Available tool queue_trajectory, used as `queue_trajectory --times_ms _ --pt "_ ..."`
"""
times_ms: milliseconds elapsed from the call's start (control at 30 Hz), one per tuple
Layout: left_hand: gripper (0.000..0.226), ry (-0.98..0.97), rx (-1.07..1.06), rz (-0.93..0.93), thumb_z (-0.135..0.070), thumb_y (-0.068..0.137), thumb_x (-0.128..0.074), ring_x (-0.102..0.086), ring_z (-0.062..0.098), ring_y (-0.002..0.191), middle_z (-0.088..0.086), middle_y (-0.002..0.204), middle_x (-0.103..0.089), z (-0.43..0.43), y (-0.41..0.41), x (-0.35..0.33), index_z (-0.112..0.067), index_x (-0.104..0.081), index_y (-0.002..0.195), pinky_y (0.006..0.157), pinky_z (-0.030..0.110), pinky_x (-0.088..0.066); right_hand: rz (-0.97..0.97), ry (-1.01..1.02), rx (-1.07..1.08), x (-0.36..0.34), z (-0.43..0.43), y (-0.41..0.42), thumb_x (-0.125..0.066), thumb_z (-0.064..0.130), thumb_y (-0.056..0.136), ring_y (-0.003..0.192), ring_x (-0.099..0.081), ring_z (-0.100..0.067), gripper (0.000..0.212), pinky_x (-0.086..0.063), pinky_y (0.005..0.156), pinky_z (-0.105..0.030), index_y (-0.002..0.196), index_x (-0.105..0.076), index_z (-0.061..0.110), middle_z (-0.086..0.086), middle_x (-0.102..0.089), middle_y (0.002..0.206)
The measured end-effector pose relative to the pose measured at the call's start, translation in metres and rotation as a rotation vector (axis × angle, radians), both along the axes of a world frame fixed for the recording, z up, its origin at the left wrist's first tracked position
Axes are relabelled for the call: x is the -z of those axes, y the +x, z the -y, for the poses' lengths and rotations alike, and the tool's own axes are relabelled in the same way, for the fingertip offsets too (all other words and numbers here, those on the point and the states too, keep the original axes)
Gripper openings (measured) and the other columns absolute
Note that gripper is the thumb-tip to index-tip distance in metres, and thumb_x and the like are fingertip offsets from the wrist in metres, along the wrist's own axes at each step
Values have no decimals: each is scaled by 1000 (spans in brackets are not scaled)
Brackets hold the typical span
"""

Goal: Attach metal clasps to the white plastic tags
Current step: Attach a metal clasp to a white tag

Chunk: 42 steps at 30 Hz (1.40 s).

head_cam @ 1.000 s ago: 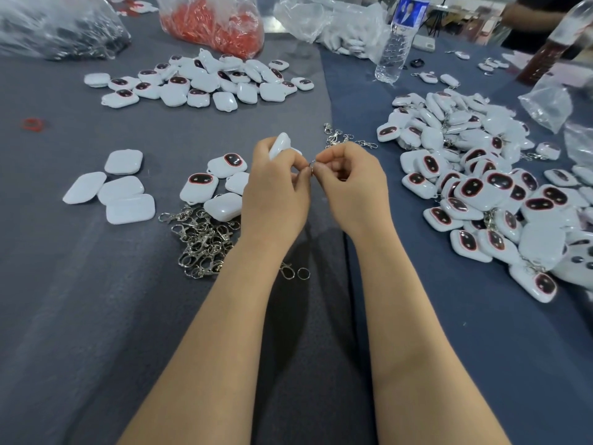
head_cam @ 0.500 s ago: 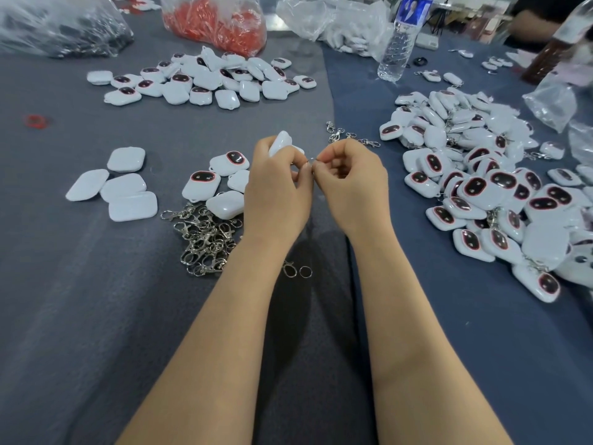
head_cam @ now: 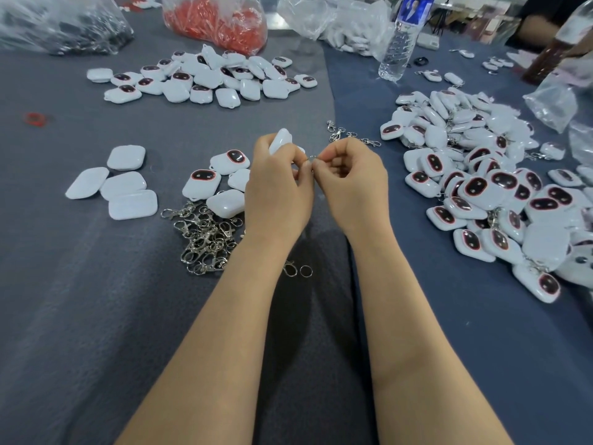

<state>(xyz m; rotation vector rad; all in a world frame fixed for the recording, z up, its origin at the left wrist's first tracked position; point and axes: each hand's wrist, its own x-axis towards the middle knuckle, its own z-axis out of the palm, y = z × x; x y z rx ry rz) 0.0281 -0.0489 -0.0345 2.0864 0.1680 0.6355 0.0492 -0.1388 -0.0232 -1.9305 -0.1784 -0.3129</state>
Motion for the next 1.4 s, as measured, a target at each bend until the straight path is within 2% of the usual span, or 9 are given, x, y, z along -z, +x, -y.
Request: queue_trajectory --times_ms 267,400,533,933,1133,1300,1400 --pt "7 1 -2 -5 -13 89 -58 -47 12 73 2 122 -47 1 -1 -1 -8 -61 85 76 29 -44 9 25 1 0 -1 0 -63 4 81 60 -49 0 23 -44 60 -10 72 -56 24 9 -57 68" --pt "7 13 0 -9 -13 89 -58 -49 13 76 3 124 -47 1 -2 -2 -7 -61 86 77 31 -45 -1 10 -9 0 0 1 -62 3 80 62 -50 -5 23 -45 62 -15 71 -57 24 7 -57 68" --pt "6 10 -2 -9 -12 89 -58 -49 13 75 3 124 -47 1 -1 -3 -8 -61 86 77 31 -45 19 24 -4 0 0 -1 -63 5 80 58 -46 0 24 -41 58 -9 72 -54 25 9 -55 67" --pt "8 7 2 -8 -13 90 -58 -48 13 75 3 126 -46 2 -3 -5 -8 -61 86 78 32 -45 28 26 -3 1 0 0 -64 5 81 61 -48 -1 21 -42 60 -9 74 -56 23 8 -57 70" --pt "7 31 0 -16 -10 88 -56 -55 23 85 4 125 -46 2 -3 -5 -5 -60 86 78 36 -45 1 -22 -36 1 1 2 -63 4 80 58 -46 -4 21 -40 57 -11 71 -56 22 6 -55 66" --pt "6 54 -9 -17 -9 89 -55 -49 18 80 4 123 -47 -2 -1 -2 -6 -60 85 74 26 -39 35 -67 -120 2 4 0 -62 2 81 57 -39 -4 21 -37 55 -9 73 -53 19 3 -50 65" --pt "6 18 -12 -5 -9 88 -57 -45 8 70 -2 110 -46 -4 0 -2 -9 -61 84 67 15 -33 84 -110 -138 2 5 -2 -62 2 81 59 -39 -5 15 -37 56 -10 76 -55 14 0 -50 66"
